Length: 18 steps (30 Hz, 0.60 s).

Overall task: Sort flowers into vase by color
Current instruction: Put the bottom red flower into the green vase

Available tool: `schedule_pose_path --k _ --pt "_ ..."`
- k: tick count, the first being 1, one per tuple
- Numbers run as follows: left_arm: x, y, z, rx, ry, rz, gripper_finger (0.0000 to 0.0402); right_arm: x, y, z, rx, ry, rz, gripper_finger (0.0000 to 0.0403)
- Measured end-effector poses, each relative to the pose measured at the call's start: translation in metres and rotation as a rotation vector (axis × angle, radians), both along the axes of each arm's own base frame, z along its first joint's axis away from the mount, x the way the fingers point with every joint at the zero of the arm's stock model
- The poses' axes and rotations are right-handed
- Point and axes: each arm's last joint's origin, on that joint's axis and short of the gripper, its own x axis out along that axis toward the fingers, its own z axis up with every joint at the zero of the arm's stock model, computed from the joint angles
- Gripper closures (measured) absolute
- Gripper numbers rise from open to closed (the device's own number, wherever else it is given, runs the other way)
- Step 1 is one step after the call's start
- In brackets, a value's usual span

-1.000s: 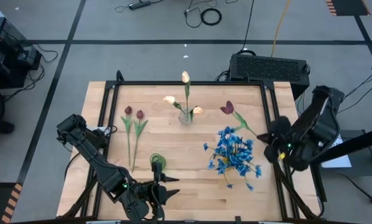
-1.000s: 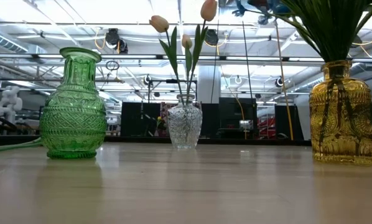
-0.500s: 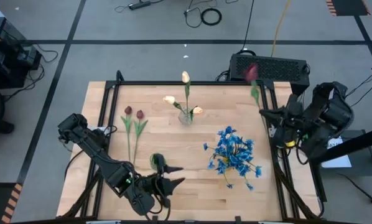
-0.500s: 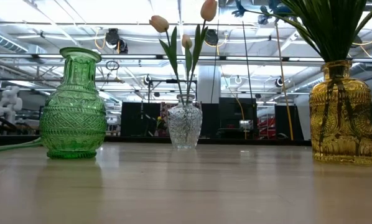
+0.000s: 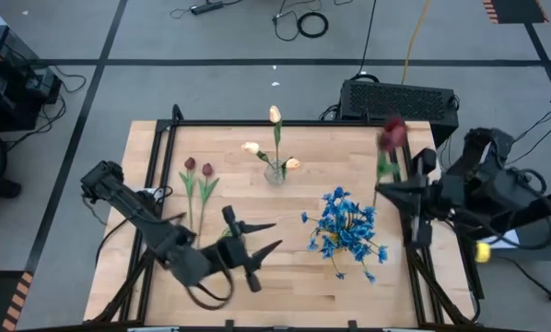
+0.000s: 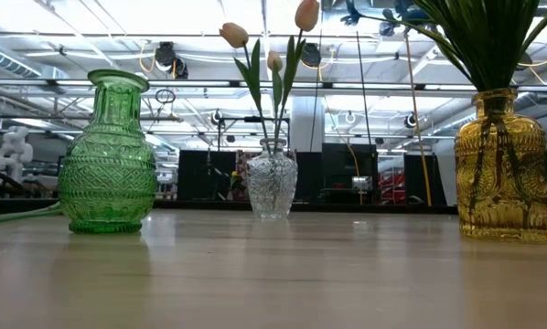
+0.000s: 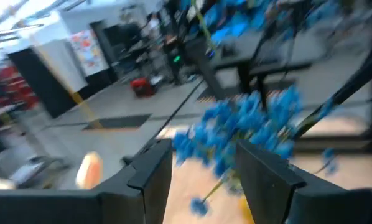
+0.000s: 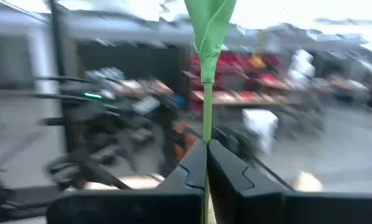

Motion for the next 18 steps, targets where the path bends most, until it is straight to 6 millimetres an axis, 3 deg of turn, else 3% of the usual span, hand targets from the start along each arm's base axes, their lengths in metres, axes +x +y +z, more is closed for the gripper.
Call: schedule_pose_path --k 6,11,18 --pt "-0.011 0.007 0.031 -0.122 -0.134 -0.221 0.0222 0.029 0.021 0.008 -0.106 -0.152 0.199 0.0403" --pt "-0.010 0.004 0.034 -0.135 -0.159 -0.359 0.0205 0.074 0.045 -0.006 -0.169 -0.242 0.276 0.0403" --pt "-0.016 -0.009 0.031 -0.087 -0.135 -0.378 0.0133 0.128 0.069 -0.035 -0.167 -0.318 0.257 0.0403"
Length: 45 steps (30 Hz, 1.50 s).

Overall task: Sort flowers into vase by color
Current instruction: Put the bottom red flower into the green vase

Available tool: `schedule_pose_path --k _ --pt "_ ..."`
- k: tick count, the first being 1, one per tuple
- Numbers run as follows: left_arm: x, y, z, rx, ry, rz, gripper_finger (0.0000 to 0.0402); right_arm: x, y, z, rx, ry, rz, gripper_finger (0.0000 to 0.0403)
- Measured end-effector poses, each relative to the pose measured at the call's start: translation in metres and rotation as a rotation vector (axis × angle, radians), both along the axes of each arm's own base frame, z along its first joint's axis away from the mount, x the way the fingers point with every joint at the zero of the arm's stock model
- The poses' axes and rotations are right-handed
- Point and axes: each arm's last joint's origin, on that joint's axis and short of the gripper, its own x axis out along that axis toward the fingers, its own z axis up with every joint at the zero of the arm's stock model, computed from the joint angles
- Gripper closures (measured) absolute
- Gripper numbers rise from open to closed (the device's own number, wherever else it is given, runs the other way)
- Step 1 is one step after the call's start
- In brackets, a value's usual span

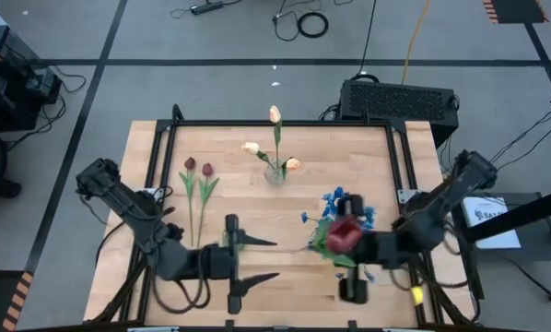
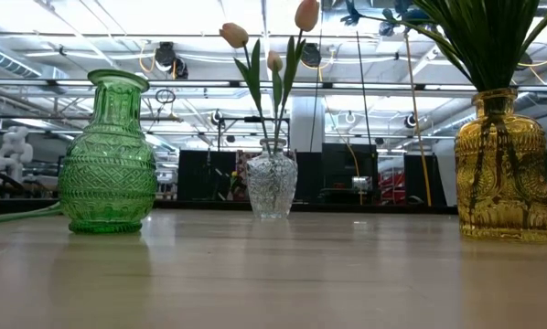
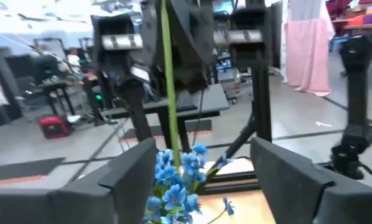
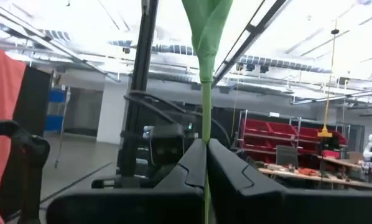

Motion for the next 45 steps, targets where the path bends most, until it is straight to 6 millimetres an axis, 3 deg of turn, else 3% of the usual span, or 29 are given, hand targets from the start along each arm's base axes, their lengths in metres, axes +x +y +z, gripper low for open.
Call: schedule_pose_path --k 10,24,45 --pt "-0.011 -0.010 0.000 0.028 0.009 0.083 0.0109 0.046 0.010 -0.038 0.031 -0.010 -0.044 0.0403" --pt "-0.001 0.002 -0.002 0.007 0.022 0.121 0.0113 0.072 0.002 -0.057 0.008 -0.022 -0.061 0.0403" --pt "-0.001 0.003 -0.003 0.023 0.033 0.128 0.0261 0.074 0.003 -0.060 -0.040 0.010 -0.073 0.0403"
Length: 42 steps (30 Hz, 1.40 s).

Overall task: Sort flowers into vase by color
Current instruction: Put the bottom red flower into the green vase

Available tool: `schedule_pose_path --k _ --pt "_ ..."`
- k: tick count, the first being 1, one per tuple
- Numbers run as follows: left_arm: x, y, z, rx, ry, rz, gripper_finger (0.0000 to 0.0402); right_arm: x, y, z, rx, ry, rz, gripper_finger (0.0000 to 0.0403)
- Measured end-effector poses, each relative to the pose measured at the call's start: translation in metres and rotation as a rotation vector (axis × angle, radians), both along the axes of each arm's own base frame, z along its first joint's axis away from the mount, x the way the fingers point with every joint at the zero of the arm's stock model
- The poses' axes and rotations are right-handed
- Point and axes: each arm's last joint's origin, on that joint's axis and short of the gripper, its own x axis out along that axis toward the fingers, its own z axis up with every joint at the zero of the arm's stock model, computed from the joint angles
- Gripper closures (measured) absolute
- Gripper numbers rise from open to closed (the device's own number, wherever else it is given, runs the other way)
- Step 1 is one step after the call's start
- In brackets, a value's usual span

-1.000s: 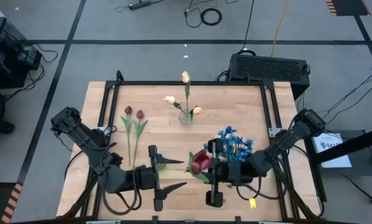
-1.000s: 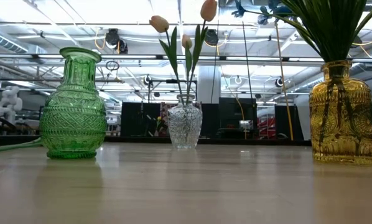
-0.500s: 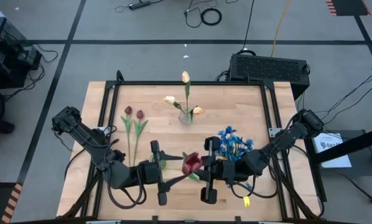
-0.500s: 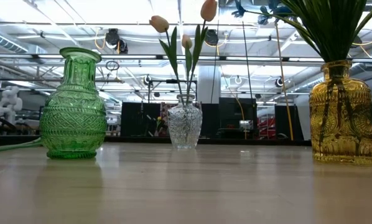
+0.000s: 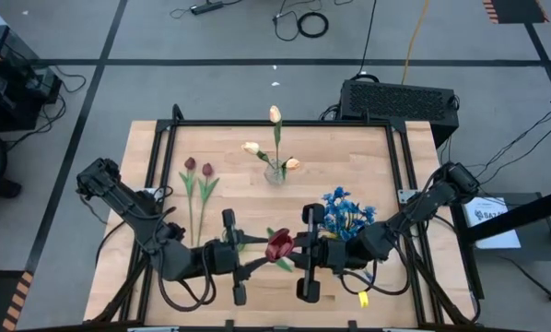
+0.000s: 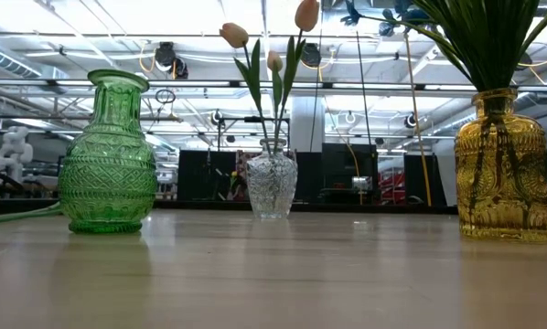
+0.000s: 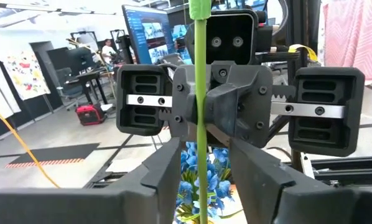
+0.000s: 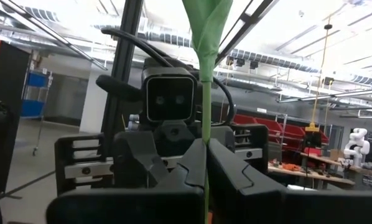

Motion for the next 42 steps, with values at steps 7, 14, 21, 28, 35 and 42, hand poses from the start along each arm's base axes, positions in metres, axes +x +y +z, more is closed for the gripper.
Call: schedule_pose_path --k 7,14,21,28,35,42 --pt "0.000 0.000 0.000 0.002 0.002 0.002 0.0308 0.000 0.000 0.000 0.004 0.001 -0.004 0.0403" --pt "0.000 0.000 -0.001 0.017 0.012 0.005 0.0362 0.000 0.000 0.000 0.003 0.001 -0.003 0.0403" --pt "-0.009 0.002 0.002 0.028 0.034 0.001 0.0393 0.000 0.001 -0.002 0.007 0.026 -0.020 0.0396" --pt "-0.038 0.006 0.019 0.040 0.050 -0.004 0.0389 -0.009 0.009 -0.003 -0.008 0.097 -0.210 0.0309" --pt "-0.078 0.035 0.039 -0.005 0.095 -0.003 0.0389 -0.045 0.025 0.014 -0.036 0.149 -0.326 0.0219" --pt "-0.100 0.056 0.037 -0.103 0.180 0.026 0.0389 -0.099 0.053 0.030 -0.053 0.215 -0.260 0.0180"
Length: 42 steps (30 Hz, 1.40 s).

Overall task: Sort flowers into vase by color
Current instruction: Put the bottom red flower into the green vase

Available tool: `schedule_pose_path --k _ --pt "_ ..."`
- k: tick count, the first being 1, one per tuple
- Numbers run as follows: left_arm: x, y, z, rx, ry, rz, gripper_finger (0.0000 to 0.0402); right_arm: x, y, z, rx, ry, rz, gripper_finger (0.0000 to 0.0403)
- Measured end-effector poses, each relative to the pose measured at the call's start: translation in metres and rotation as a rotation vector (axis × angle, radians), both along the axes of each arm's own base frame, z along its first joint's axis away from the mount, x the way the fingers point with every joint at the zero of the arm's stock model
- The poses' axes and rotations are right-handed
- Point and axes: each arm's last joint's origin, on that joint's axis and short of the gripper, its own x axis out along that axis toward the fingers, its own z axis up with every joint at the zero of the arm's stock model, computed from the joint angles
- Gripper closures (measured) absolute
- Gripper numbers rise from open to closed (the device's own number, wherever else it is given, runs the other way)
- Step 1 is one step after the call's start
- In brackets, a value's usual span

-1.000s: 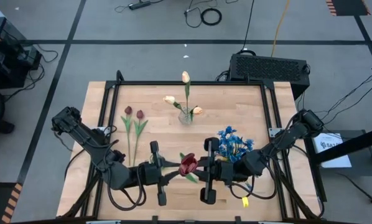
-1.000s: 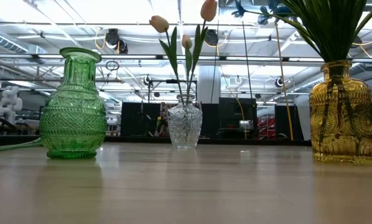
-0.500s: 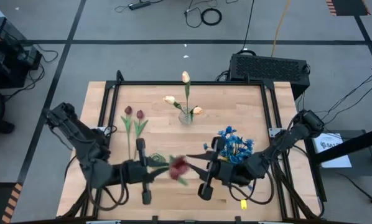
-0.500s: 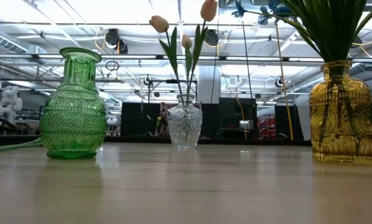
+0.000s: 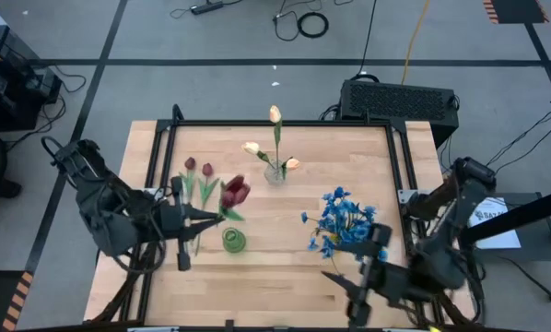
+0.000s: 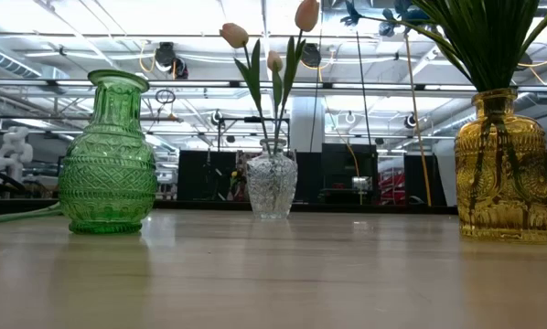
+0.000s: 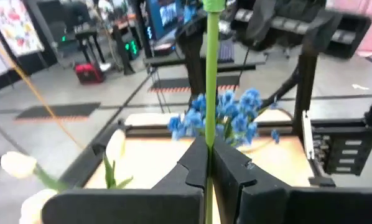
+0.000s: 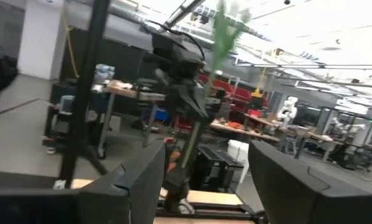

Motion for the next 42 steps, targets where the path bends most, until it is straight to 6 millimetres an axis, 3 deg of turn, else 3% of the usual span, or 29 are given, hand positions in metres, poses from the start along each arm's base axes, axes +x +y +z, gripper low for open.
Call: schedule_pose_path --k 6,12,21,27,31,42 --pt "0.000 -0.006 -0.033 0.003 0.026 0.149 0.0389 -0.034 0.023 -0.001 -0.021 0.065 0.001 0.0184" --pt "0.007 -0.018 -0.076 -0.067 -0.021 0.190 0.0389 -0.053 0.035 -0.005 -0.022 0.122 -0.019 0.0192" --pt "0.011 -0.022 -0.148 -0.140 -0.133 0.255 0.0389 -0.057 0.035 -0.007 -0.024 0.160 -0.081 0.0192" --pt "0.004 -0.017 -0.181 -0.193 -0.189 0.246 0.0389 -0.056 0.035 -0.009 -0.041 0.176 -0.100 0.0192" --pt "0.000 -0.013 -0.195 -0.167 -0.190 0.243 0.0389 -0.056 0.035 -0.009 -0.041 0.176 -0.100 0.0192" --pt "-0.002 -0.010 -0.205 -0.115 -0.192 0.276 0.0389 -0.054 0.035 -0.012 -0.073 0.190 -0.108 0.0192"
